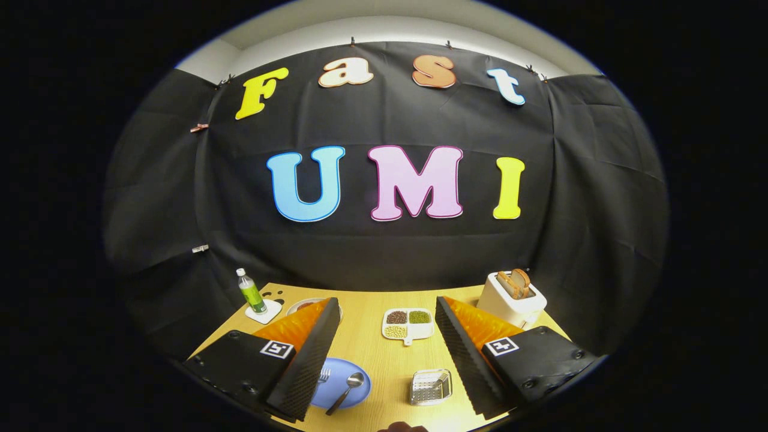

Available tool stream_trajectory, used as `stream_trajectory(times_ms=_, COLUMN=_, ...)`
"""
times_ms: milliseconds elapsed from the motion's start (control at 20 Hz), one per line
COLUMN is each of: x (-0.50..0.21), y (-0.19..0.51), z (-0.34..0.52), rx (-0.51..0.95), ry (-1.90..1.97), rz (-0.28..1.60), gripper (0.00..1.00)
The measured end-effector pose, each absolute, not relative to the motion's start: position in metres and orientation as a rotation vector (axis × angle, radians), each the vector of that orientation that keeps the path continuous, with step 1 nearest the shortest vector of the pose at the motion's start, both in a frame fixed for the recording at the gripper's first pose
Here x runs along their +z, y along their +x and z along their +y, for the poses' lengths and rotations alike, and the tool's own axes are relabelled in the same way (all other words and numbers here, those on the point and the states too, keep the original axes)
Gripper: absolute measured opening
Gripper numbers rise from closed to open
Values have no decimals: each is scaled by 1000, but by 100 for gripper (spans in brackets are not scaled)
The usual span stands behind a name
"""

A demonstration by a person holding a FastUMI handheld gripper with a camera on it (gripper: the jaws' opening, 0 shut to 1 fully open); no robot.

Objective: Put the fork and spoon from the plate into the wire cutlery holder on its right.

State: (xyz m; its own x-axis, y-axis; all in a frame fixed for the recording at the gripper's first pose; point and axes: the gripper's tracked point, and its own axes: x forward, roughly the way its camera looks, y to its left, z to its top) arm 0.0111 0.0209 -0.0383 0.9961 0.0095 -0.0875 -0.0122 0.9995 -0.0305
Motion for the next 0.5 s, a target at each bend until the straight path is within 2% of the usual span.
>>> stream_trajectory(times_ms=150, x=-66, y=16, z=38, rx=51, ry=-26, rz=158, gripper=99)
stream_trajectory(times_ms=350, x=-144, y=20, z=68, rx=135, ry=-20, rz=386, gripper=100)
stream_trajectory(times_ms=500, x=-186, y=20, z=81, rx=151, ry=-60, rz=464, gripper=99)
